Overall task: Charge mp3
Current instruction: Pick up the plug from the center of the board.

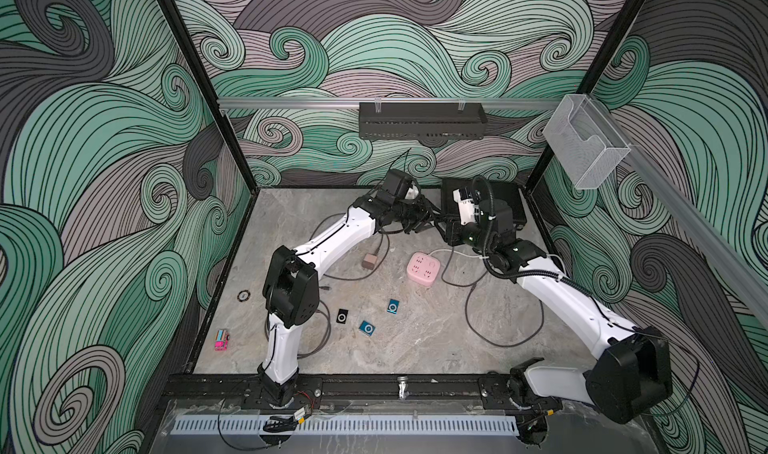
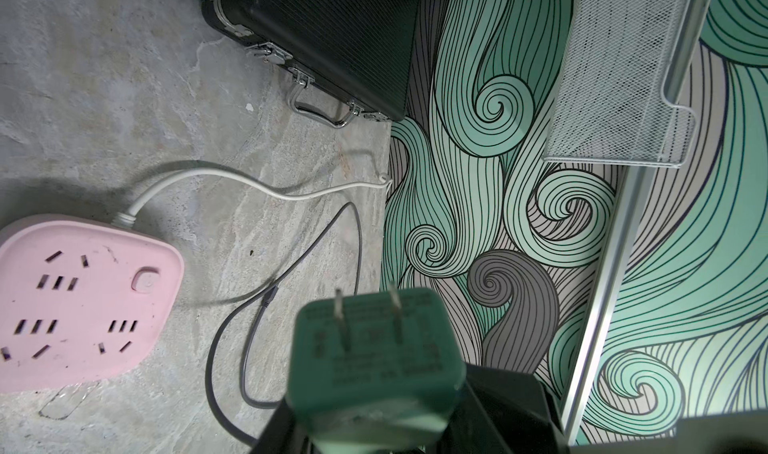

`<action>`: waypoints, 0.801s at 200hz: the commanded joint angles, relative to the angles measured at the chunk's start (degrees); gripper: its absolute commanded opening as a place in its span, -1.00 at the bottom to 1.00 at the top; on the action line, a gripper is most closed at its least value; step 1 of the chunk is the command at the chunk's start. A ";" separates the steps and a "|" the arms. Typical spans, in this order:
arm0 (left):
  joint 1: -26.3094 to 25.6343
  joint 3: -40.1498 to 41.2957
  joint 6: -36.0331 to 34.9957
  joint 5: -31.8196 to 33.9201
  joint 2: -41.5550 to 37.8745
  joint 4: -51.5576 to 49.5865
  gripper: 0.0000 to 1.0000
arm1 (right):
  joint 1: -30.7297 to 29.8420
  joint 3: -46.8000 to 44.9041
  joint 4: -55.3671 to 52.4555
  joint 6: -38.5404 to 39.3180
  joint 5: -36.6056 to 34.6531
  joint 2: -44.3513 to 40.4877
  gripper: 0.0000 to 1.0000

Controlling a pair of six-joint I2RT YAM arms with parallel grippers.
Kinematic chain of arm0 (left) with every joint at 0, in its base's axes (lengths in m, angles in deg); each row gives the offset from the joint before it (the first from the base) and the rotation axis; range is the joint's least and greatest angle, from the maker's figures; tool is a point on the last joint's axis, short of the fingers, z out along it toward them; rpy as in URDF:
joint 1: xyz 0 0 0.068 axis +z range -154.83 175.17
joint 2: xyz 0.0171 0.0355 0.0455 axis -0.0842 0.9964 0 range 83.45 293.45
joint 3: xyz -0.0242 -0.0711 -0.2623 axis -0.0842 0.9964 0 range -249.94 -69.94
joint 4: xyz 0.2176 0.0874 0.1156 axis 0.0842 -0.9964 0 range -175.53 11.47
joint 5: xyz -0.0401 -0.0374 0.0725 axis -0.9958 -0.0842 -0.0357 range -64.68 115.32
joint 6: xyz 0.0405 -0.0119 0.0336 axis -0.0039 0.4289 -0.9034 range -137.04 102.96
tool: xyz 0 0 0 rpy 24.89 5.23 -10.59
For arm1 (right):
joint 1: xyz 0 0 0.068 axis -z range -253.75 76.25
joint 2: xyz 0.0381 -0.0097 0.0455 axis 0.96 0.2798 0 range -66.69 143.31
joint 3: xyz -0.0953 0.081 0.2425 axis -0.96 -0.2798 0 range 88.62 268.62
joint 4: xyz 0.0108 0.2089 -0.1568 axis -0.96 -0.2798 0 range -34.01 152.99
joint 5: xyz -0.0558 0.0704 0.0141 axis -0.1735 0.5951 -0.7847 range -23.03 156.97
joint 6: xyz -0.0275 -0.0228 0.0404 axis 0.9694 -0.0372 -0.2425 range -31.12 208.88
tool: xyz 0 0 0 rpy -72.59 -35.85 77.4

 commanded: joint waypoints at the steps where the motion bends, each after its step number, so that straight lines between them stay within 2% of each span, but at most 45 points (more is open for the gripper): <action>1: -0.80 0.69 0.81 -2.81 -3.74 2.27 -0.47 | -0.35 -0.14 3.66 -0.43 -2.80 1.30 -0.16; 39: -0.94 3.70 4.09 -5.82 -4.37 6.45 -0.47 | -1.00 -2.39 9.88 -3.32 -4.85 1.73 -0.21; 106: -1.05 7.27 5.53 -6.64 -5.86 8.37 -0.47 | -1.26 -6.71 19.33 -6.06 -9.41 -0.55 -0.57; 160: -1.20 11.98 9.08 -7.17 -6.80 13.29 -0.48 | -1.55 -10.17 26.20 -8.83 -10.88 -1.58 -0.49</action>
